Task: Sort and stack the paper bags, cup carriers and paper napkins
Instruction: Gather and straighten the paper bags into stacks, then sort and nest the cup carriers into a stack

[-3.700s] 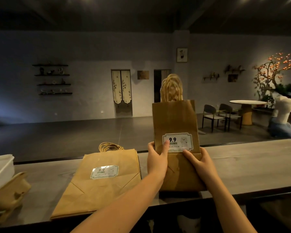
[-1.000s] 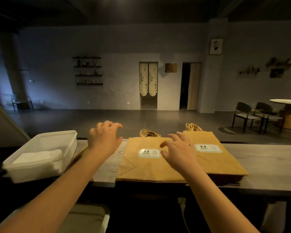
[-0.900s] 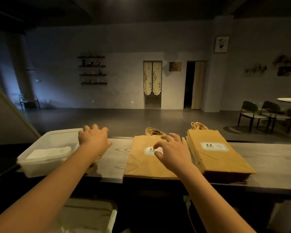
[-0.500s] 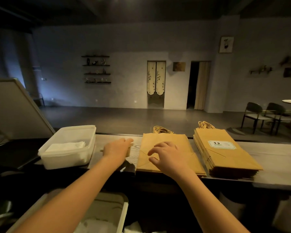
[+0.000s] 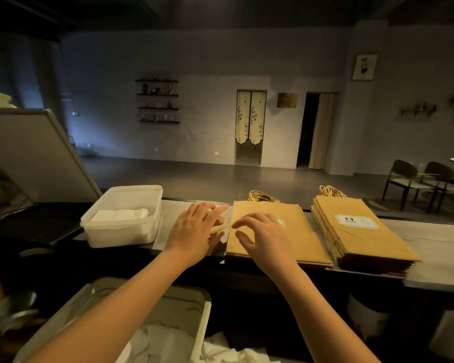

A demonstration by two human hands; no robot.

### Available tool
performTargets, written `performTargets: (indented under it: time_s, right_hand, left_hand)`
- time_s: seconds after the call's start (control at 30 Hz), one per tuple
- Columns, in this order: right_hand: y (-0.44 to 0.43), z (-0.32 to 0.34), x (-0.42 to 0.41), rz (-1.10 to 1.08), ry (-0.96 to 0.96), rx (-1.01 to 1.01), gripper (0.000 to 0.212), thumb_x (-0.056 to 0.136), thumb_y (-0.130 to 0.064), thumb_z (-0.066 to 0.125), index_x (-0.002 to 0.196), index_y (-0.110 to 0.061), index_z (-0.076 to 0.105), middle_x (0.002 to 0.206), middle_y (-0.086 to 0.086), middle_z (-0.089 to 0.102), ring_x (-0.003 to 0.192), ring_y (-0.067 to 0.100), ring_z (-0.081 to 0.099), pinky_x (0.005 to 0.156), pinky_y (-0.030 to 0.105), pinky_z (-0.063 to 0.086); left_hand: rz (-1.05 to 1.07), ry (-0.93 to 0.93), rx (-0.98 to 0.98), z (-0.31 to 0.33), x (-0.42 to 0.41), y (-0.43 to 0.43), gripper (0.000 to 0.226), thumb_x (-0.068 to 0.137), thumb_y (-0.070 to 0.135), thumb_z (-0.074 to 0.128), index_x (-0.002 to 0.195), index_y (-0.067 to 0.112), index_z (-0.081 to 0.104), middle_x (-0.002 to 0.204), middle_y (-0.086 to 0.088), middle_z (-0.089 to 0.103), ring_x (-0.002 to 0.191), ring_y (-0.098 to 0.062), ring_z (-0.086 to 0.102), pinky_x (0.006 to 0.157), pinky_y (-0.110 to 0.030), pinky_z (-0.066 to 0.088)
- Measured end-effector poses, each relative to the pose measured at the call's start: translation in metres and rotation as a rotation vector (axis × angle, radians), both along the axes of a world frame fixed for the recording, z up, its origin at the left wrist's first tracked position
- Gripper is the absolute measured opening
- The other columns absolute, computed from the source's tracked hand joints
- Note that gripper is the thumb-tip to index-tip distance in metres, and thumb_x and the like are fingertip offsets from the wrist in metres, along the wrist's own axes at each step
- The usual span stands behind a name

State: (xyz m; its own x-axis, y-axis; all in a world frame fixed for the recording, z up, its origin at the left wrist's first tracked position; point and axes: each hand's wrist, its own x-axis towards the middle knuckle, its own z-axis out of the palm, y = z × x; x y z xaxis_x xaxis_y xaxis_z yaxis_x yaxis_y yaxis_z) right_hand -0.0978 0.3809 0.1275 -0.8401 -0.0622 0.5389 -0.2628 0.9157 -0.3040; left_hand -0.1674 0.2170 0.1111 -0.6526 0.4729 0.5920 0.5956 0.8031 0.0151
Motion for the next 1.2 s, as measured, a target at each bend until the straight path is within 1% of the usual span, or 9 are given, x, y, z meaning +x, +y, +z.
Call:
performTargets:
  time_s: [0.07, 0.13, 0.23, 0.37, 0.53, 0.63, 0.77, 0.97, 1.2]
  right_hand:
    - [-0.008, -0.004, 0.005, 0.015, 0.040, -0.028, 0.024, 0.093, -0.035, 0.052, 0.115, -0.032, 0.061, 0.126, -0.013, 0.055, 0.121, 0.007, 0.040, 0.100, 0.025, 0.033]
    - [-0.015, -0.009, 0.011, 0.033, 0.064, -0.034, 0.025, 0.092, -0.032, 0.056, 0.116, -0.030, 0.061, 0.125, -0.011, 0.056, 0.121, 0.009, 0.041, 0.100, 0.025, 0.033]
    - [-0.022, -0.017, 0.021, 0.064, 0.099, -0.043, 0.027, 0.089, -0.028, 0.061, 0.115, -0.026, 0.063, 0.121, -0.008, 0.059, 0.119, 0.013, 0.044, 0.097, 0.025, 0.033]
    - [-0.030, -0.027, 0.036, 0.067, 0.077, -0.058, 0.029, 0.089, -0.029, 0.060, 0.118, -0.027, 0.061, 0.123, -0.009, 0.057, 0.120, 0.009, 0.041, 0.096, 0.019, 0.028]
    - [-0.045, -0.039, 0.054, 0.080, 0.038, -0.055, 0.032, 0.088, -0.030, 0.060, 0.121, -0.029, 0.059, 0.123, -0.010, 0.056, 0.120, 0.009, 0.041, 0.100, 0.027, 0.035]
    - [-0.054, -0.049, 0.066, 0.097, 0.044, -0.061, 0.031, 0.086, -0.027, 0.064, 0.117, -0.028, 0.062, 0.120, -0.008, 0.059, 0.119, 0.012, 0.045, 0.100, 0.031, 0.038]
    - [-0.061, -0.065, 0.081, 0.095, 0.023, -0.035, 0.031, 0.085, -0.026, 0.065, 0.116, -0.027, 0.063, 0.118, -0.007, 0.061, 0.120, 0.013, 0.044, 0.097, 0.026, 0.034]
    - [-0.070, -0.089, 0.107, 0.095, -0.060, -0.027, 0.030, 0.086, -0.028, 0.064, 0.115, -0.025, 0.063, 0.118, -0.007, 0.060, 0.119, 0.014, 0.044, 0.094, 0.031, 0.040]
    - [-0.087, -0.123, 0.143, 0.183, -0.240, -0.094, 0.030, 0.087, -0.030, 0.062, 0.116, -0.027, 0.060, 0.112, -0.013, 0.057, 0.104, 0.006, 0.044, 0.081, 0.016, 0.038]
  left_hand:
    - [-0.028, 0.072, 0.008, 0.002, 0.011, -0.008, 0.064, 0.083, 0.032, 0.068, 0.139, 0.026, 0.037, 0.135, -0.005, 0.047, 0.122, -0.026, 0.046, 0.099, -0.036, 0.040]
    - [-0.052, 0.096, 0.019, -0.002, 0.021, -0.017, 0.071, 0.075, 0.030, 0.075, 0.134, 0.027, 0.037, 0.128, -0.007, 0.052, 0.114, -0.028, 0.053, 0.094, -0.039, 0.044]
    - [-0.058, 0.039, 0.032, -0.008, 0.037, -0.032, 0.074, 0.076, 0.033, 0.073, 0.134, 0.034, 0.027, 0.134, -0.006, 0.046, 0.121, -0.027, 0.046, 0.100, -0.039, 0.037]
    - [-0.037, 0.009, -0.029, -0.016, 0.058, -0.049, 0.075, 0.081, 0.040, 0.067, 0.136, 0.040, 0.016, 0.140, -0.003, 0.037, 0.128, -0.023, 0.037, 0.105, -0.037, 0.033]
    - [-0.011, -0.063, -0.029, -0.029, 0.083, -0.065, 0.069, 0.085, 0.041, 0.062, 0.144, 0.036, 0.025, 0.143, 0.001, 0.030, 0.134, -0.020, 0.028, 0.110, -0.037, 0.026]
    - [-0.018, -0.121, -0.004, -0.037, 0.100, -0.070, 0.069, 0.086, 0.039, 0.061, 0.145, 0.037, 0.025, 0.145, 0.003, 0.027, 0.135, -0.017, 0.024, 0.110, -0.036, 0.025]
    - [-0.024, -0.215, -0.018, -0.052, 0.121, -0.073, 0.069, 0.088, 0.040, 0.057, 0.146, 0.040, 0.019, 0.148, 0.006, 0.018, 0.138, -0.014, 0.014, 0.112, -0.034, 0.020]
    - [-0.086, -0.270, 0.040, -0.075, 0.149, -0.075, 0.067, 0.087, 0.037, 0.060, 0.145, 0.035, 0.026, 0.145, 0.004, 0.024, 0.134, -0.016, 0.021, 0.109, -0.034, 0.029]
    - [-0.074, -0.293, 0.135, -0.104, 0.179, -0.096, 0.059, 0.087, 0.029, 0.062, 0.141, 0.026, 0.039, 0.141, -0.003, 0.036, 0.130, -0.021, 0.030, 0.104, -0.035, 0.035]
